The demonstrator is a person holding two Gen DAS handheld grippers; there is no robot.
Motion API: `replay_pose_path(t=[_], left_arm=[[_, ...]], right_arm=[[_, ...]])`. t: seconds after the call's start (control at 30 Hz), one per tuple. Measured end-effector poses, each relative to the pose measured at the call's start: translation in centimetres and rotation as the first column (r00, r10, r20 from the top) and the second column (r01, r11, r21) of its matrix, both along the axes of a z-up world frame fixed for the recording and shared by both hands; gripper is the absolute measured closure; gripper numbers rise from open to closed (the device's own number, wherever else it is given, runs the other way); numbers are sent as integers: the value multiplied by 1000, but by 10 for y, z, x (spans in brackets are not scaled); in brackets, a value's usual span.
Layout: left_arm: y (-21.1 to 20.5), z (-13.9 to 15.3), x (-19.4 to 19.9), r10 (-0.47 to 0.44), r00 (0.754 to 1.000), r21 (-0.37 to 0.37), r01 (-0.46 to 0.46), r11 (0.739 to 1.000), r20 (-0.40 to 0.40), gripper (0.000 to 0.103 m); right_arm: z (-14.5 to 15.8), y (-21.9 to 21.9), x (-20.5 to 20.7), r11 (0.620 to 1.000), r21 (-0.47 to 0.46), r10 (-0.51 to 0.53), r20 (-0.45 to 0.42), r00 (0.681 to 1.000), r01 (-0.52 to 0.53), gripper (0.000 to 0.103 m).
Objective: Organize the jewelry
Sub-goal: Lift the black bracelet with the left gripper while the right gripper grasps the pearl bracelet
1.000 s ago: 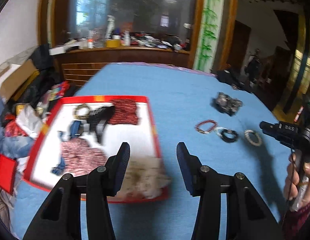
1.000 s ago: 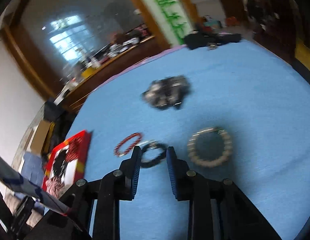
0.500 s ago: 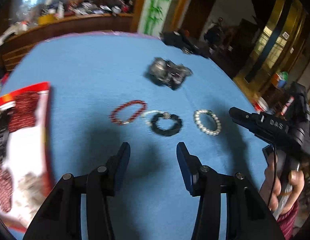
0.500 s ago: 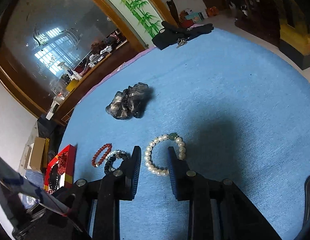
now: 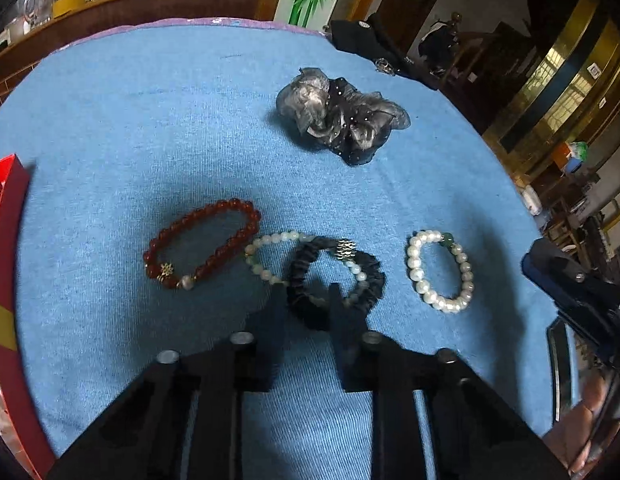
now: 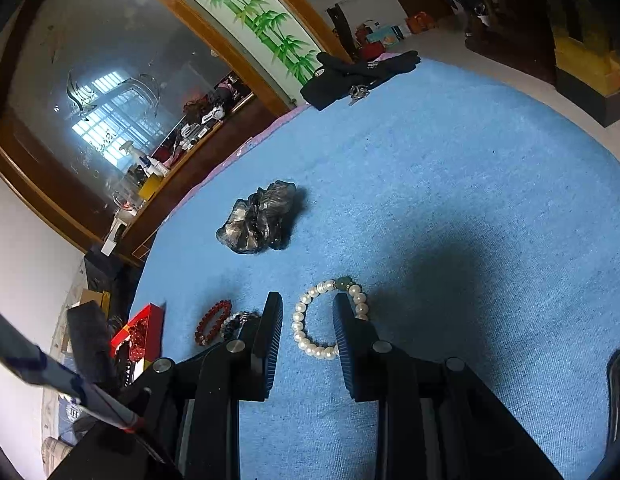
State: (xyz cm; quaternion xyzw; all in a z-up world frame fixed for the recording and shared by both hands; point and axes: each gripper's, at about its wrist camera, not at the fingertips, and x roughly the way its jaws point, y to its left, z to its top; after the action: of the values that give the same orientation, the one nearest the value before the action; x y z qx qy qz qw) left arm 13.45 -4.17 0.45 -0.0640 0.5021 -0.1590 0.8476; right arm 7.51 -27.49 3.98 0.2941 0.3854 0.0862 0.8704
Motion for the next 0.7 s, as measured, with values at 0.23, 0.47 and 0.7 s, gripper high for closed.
replay_pose_path(t=[0.23, 0.47, 0.7], left_arm=[[6, 5, -22, -18, 998, 15, 17, 1000, 65, 97], [31, 23, -53, -12, 990, -18, 14, 1000, 144, 96], [36, 38, -65, -11, 972, 9, 9, 1000, 235, 96]], right_arm=[[-3, -1, 5, 996, -82, -31, -33, 999, 28, 75], [-20, 16, 21, 978, -210, -12, -114, 993, -12, 75], [-33, 39, 32, 920, -385, 5, -165, 986, -69, 76]])
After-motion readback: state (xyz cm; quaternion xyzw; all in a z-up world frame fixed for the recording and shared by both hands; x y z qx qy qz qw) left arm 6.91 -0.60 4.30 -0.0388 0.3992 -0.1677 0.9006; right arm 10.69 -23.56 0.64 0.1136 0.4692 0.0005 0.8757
